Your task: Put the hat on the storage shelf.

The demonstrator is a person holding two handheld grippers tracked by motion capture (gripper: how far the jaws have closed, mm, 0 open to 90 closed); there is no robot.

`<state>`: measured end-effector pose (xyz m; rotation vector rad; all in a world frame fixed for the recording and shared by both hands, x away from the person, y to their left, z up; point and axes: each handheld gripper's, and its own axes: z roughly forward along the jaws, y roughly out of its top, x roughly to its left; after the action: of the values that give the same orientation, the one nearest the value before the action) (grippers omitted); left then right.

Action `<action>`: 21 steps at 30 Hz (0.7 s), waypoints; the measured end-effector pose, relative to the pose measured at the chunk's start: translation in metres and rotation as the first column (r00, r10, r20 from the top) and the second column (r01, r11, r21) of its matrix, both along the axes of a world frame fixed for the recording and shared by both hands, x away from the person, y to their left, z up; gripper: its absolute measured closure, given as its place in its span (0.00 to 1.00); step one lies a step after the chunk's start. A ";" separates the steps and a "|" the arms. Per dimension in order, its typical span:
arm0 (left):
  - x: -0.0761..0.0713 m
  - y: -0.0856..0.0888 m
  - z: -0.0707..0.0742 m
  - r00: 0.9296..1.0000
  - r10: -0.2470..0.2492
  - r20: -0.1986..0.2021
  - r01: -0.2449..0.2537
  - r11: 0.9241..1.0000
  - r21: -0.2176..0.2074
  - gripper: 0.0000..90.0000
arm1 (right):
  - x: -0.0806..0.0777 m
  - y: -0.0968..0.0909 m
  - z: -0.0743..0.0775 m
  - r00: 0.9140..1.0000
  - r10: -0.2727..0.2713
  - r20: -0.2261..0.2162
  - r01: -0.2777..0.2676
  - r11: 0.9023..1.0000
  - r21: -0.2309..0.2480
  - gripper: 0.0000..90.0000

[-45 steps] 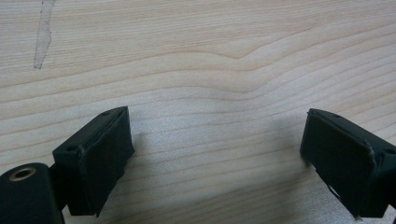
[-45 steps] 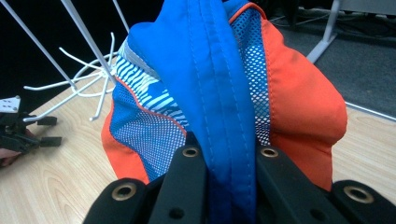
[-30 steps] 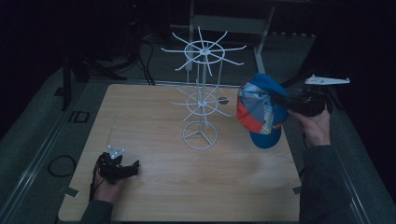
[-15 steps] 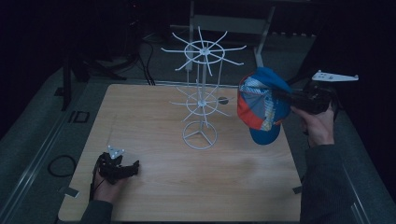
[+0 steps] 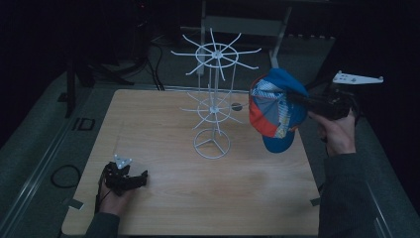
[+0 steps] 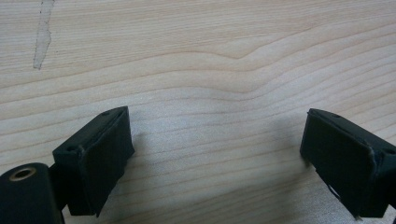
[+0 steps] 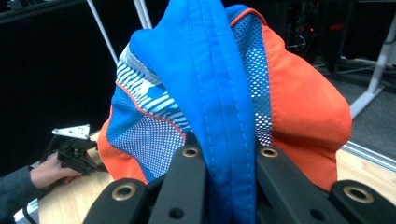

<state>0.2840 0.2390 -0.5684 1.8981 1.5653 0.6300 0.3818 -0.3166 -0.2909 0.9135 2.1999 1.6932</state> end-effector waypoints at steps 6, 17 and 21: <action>0.000 0.000 0.000 1.000 0.000 0.000 0.000 1.000 0.000 0.11 | -0.004 0.001 0.006 1.000 0.022 0.015 -0.022 1.000 0.019 0.97; 0.000 0.000 0.000 1.000 0.000 0.000 0.000 1.000 0.000 0.11 | -0.011 0.003 0.018 0.996 0.075 0.051 -0.079 0.994 0.079 0.97; 0.000 0.000 0.000 1.000 0.000 0.000 0.000 1.000 0.000 0.11 | -0.012 0.004 0.021 0.994 0.089 0.060 -0.094 0.991 0.091 0.97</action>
<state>0.2840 0.2391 -0.5684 1.8988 1.5649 0.6301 0.3694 -0.3129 -0.2696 0.7871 2.1735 1.8548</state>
